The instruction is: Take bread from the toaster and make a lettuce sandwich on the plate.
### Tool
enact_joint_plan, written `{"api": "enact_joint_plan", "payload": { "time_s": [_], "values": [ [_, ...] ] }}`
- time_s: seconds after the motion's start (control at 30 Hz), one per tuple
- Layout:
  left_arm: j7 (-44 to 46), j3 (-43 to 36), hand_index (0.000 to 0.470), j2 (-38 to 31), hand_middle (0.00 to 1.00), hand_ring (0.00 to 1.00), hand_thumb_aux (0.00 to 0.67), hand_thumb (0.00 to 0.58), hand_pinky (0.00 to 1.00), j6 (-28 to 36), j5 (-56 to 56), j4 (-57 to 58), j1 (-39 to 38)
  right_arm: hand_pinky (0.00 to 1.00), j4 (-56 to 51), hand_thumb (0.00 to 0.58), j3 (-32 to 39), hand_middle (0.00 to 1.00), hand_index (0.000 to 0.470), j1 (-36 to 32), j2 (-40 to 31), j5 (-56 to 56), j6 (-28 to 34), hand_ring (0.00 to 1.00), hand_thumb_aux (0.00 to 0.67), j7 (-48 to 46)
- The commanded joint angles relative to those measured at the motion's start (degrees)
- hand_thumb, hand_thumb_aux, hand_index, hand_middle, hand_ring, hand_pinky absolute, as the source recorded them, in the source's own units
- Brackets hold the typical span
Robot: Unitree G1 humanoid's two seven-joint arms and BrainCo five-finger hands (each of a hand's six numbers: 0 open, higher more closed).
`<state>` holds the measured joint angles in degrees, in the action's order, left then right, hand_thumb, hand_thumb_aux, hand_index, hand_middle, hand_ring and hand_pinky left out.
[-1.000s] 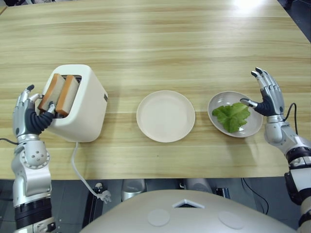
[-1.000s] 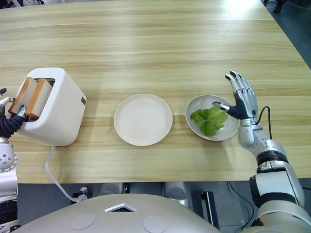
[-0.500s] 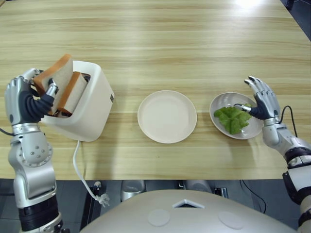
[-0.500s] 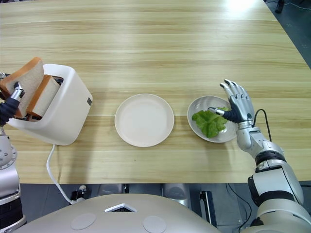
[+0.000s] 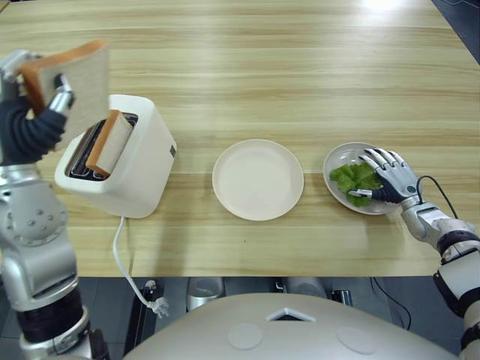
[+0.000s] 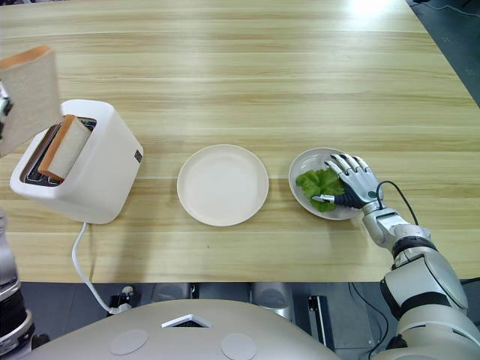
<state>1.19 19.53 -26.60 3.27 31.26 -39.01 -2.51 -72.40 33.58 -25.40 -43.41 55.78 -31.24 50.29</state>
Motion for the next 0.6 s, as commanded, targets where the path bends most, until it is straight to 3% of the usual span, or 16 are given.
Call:
{"api": "enact_joint_plan", "payload": {
  "time_s": [0.03, 0.07, 0.1, 0.13, 0.37, 0.6],
  "values": [
    [4.0, -8.5, 0.460, 2.3, 1.00, 1.00, 0.670, 0.580, 1.00, 1.3, -1.4, -0.2, 4.8, 0.00, -1.0, 0.532, 1.8, 0.00, 0.328, -0.2, -0.2, 0.6, 1.1, 0.00, 0.478, 0.1],
    [5.1, -10.9, 0.460, 3.4, 1.00, 1.00, 0.670, 0.580, 1.00, 1.9, -2.5, 0.2, 6.3, 0.00, -1.0, 0.532, 1.9, 0.00, 0.328, -0.3, -0.1, 0.5, 1.2, 0.00, 0.478, 0.2],
    [6.1, -12.7, 0.460, 4.5, 1.00, 1.00, 0.670, 0.580, 1.00, 2.4, -3.5, 0.7, 7.4, 0.00, -1.1, 0.577, 2.0, 0.00, 0.429, -0.3, -0.1, 0.4, 1.3, 0.00, 0.625, 0.3],
    [7.3, -14.7, 0.460, 5.6, 1.00, 1.00, 0.670, 0.580, 1.00, 3.0, -4.7, 1.5, 8.4, 0.00, -1.1, 0.580, 2.1, 0.00, 0.460, -0.4, 0.0, 0.3, 1.4, 0.00, 0.670, 0.4],
    [11.3, -25.7, 0.460, 11.2, 1.00, 1.00, 0.670, 0.580, 1.00, 2.1, -9.3, 19.2, 11.9, 0.00, -1.1, 0.580, 2.3, 0.00, 0.460, -1.0, 1.0, -0.8, 1.2, 0.00, 0.670, 0.6],
    [13.2, -28.1, 0.460, 13.2, 1.00, 1.00, 0.670, 0.580, 1.00, 0.3, -14.2, 32.7, 12.5, 0.00, -0.6, 0.580, 1.8, 0.00, 0.460, -2.5, 1.4, -1.6, 0.3, 0.00, 0.670, 1.4]
  ]
}}
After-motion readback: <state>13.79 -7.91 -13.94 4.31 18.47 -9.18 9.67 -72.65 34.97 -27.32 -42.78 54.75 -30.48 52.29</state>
